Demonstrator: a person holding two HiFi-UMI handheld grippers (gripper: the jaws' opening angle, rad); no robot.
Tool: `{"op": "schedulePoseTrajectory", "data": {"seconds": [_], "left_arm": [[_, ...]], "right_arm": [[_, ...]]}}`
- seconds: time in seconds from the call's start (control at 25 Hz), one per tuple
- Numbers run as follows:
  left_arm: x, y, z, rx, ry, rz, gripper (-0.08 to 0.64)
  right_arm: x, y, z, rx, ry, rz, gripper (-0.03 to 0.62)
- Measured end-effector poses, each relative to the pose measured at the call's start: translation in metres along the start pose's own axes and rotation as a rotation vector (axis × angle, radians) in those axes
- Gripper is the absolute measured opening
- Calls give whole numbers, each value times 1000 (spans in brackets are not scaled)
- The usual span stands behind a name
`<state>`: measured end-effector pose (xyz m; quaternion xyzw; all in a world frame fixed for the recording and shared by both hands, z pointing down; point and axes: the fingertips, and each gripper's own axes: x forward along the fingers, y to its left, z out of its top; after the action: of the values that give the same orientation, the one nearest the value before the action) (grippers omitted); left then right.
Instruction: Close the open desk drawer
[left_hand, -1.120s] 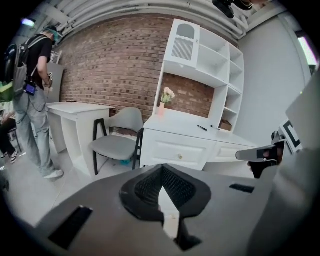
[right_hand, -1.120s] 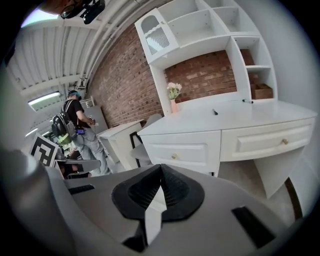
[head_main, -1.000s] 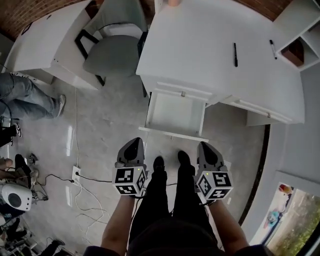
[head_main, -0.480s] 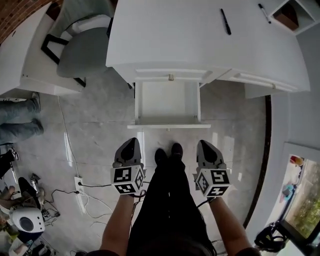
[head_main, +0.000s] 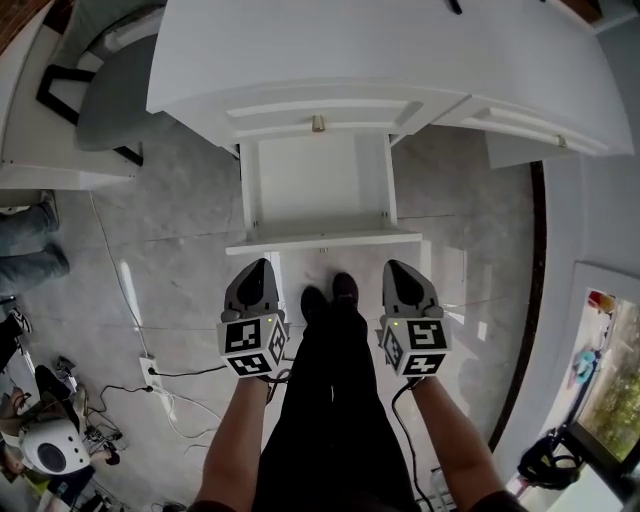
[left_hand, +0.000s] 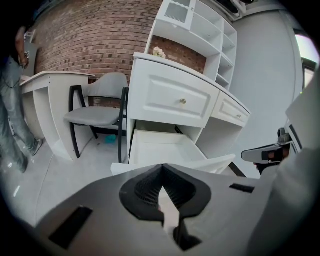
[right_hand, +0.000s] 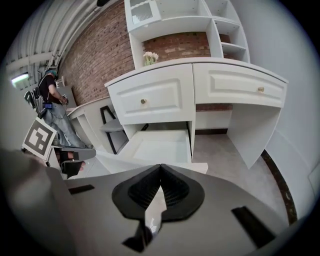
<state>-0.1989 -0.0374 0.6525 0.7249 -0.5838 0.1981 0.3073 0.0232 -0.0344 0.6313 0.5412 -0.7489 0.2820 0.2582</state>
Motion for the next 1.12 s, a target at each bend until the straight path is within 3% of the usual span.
{"op": "schedulePoseTrajectory", "data": {"seconds": [0.48,1.12], "left_arm": [[26,14,-22,1,4,32,9],[44,19,-6,0,-22,57,9]], "right_arm": [[49,-10,-44,11,62,-9,5],[90,-14,-26,-45,58,19,5]]}}
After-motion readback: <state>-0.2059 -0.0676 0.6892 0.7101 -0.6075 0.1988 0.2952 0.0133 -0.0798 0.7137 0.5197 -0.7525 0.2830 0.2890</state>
